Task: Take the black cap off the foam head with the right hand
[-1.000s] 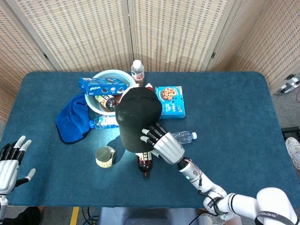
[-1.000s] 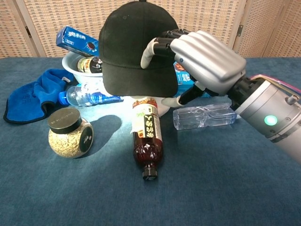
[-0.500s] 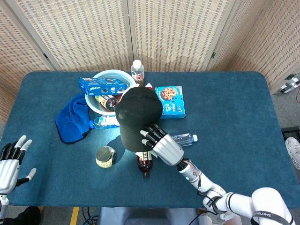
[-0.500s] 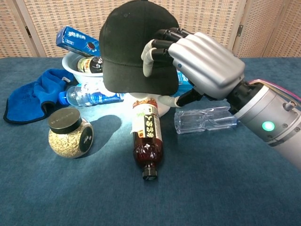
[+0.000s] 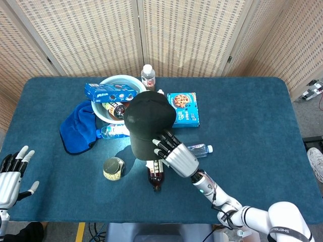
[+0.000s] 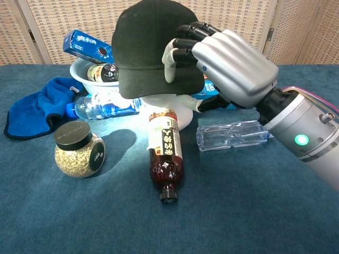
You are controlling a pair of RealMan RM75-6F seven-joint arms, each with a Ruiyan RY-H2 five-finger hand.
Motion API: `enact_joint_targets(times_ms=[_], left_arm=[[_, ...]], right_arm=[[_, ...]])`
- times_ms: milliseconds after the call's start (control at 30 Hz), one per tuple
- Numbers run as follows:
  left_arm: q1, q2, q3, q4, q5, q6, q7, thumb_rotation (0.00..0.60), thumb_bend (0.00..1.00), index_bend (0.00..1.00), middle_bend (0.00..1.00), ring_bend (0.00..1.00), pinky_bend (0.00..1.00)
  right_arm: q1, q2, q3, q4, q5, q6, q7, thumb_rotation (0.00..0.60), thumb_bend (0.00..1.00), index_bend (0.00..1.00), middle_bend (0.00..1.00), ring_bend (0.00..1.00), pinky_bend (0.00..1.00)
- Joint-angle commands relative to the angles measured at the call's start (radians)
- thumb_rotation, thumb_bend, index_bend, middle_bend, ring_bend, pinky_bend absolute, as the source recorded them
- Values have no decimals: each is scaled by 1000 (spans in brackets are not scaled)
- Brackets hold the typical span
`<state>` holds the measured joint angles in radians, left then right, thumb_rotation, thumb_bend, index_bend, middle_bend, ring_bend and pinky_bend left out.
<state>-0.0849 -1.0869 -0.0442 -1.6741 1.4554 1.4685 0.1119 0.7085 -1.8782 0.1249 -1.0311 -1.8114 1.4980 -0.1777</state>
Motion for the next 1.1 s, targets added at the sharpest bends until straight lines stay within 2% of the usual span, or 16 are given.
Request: enact_joint_targets(times_ms=[33, 367, 1100], left_arm=[[0, 0, 0, 0, 1, 1, -1, 600, 243, 50, 0, 2, 0], [-2, -2, -1, 5, 3, -1, -7, 600, 243, 50, 0, 2, 0], [-2, -4, 0, 12, 6, 3, -16, 600, 243, 50, 0, 2, 0]], right_arm=[[4, -1, 3, 4, -2, 7, 3, 600, 435, 551, 333, 133, 131], [26, 4, 42, 4, 15, 29, 1, 600, 447, 644, 356, 152, 131], [111, 39, 149, -31, 71, 27, -28, 600, 447, 666, 368, 160, 131]])
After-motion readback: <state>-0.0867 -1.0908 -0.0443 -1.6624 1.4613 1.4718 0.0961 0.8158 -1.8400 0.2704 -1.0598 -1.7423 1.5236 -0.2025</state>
